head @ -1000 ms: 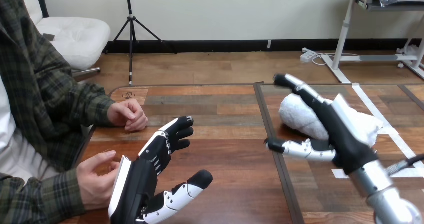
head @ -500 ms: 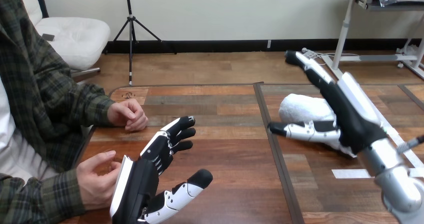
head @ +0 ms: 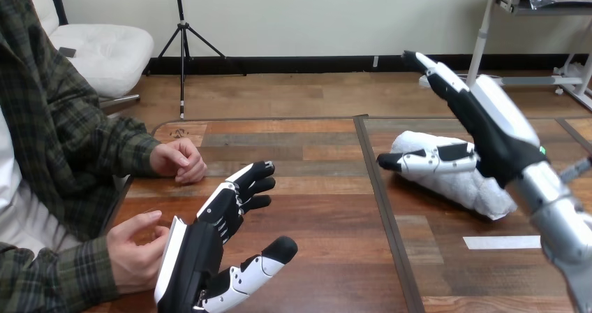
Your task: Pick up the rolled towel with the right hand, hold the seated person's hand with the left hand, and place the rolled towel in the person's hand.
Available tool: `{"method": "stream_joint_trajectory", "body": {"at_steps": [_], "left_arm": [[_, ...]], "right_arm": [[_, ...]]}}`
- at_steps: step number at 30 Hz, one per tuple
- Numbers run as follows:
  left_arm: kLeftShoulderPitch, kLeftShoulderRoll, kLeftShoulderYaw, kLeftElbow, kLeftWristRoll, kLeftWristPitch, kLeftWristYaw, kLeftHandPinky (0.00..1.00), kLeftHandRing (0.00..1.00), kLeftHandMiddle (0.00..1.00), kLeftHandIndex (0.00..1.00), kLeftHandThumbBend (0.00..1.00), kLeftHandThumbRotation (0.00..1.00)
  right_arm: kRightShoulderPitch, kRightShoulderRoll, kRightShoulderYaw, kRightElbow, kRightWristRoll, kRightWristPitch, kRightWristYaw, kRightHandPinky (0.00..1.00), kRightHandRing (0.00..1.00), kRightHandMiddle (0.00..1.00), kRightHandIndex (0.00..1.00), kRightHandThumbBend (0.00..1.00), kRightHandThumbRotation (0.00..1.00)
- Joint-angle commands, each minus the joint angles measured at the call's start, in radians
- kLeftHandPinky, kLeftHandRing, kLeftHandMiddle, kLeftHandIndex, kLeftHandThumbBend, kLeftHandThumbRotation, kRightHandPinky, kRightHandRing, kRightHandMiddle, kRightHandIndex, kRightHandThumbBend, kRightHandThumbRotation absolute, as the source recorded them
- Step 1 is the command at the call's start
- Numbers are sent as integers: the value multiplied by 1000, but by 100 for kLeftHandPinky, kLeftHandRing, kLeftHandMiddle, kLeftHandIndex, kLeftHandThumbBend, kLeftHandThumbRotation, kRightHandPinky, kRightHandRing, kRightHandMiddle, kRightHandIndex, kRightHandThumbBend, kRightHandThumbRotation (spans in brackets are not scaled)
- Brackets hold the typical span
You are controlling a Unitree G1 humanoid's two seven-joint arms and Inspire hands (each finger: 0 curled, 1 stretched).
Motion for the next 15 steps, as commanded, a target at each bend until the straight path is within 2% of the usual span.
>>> {"method": "stream_joint_trajectory", "body": {"at_steps": [1,4,10,15], "left_arm": [[-25,-20,-6,-24,1,-18,5,76,81,84,80,82,57],[-20,-20,-8,-30,-3,-15,4,76,81,83,80,82,58],[-12,-19,-7,-40,3,-18,7,75,81,83,80,82,59],[-2,-16,-9,-53,1,-15,5,73,81,83,80,82,59]], "right_arm": [[-114,-44,18,-33,-16,39,18,96,100,95,95,100,40],[-143,-54,27,-7,-21,58,29,95,100,96,95,100,40],[-208,-76,49,74,-42,63,34,95,99,95,95,100,42],[-263,-104,76,123,-74,97,67,95,99,96,95,100,42]]}}
